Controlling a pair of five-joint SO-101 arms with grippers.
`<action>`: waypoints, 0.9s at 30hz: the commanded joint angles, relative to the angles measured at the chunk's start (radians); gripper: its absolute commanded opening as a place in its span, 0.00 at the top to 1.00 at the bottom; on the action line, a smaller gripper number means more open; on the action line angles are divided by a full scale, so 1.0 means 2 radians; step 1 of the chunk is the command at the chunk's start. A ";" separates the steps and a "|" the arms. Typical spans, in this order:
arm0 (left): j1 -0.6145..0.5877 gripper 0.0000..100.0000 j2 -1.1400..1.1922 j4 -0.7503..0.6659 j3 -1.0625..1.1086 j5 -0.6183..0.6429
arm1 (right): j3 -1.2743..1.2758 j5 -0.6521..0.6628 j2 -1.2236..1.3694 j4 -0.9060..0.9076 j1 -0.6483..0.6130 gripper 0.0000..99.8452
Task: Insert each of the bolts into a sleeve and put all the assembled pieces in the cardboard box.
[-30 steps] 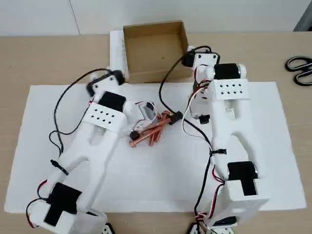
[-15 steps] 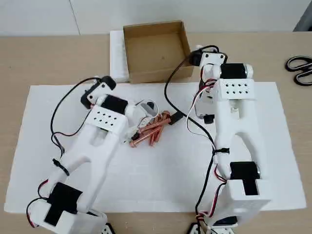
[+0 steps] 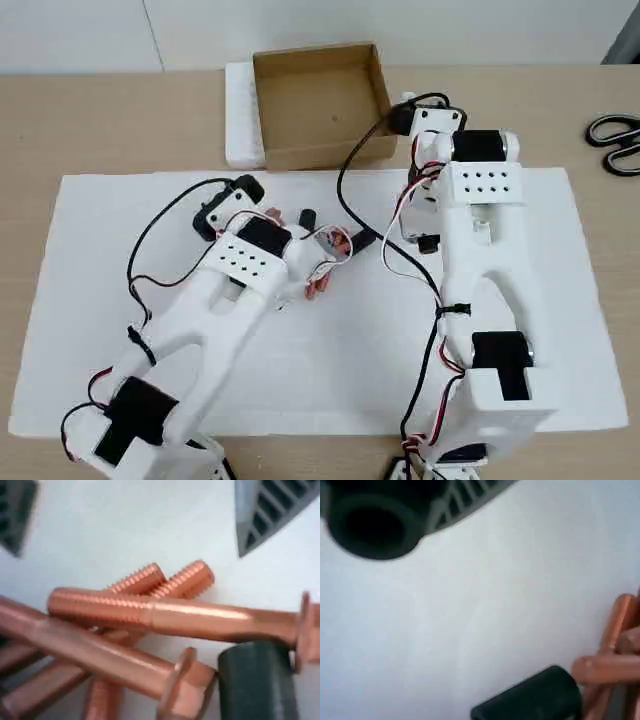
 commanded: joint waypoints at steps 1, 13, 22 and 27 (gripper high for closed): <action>-0.025 0.80 -0.002 -0.002 0.000 0.005 | -0.005 0.005 -0.031 -0.007 0.005 0.99; -0.032 0.80 0.055 -0.021 0.002 0.004 | -0.005 0.005 -0.031 -0.007 0.005 0.99; -0.031 0.80 0.052 -0.015 -0.007 0.004 | -0.005 0.005 -0.031 -0.007 0.005 1.00; -0.031 0.80 0.054 0.049 -0.056 0.004 | -0.005 0.005 -0.031 -0.012 0.005 1.00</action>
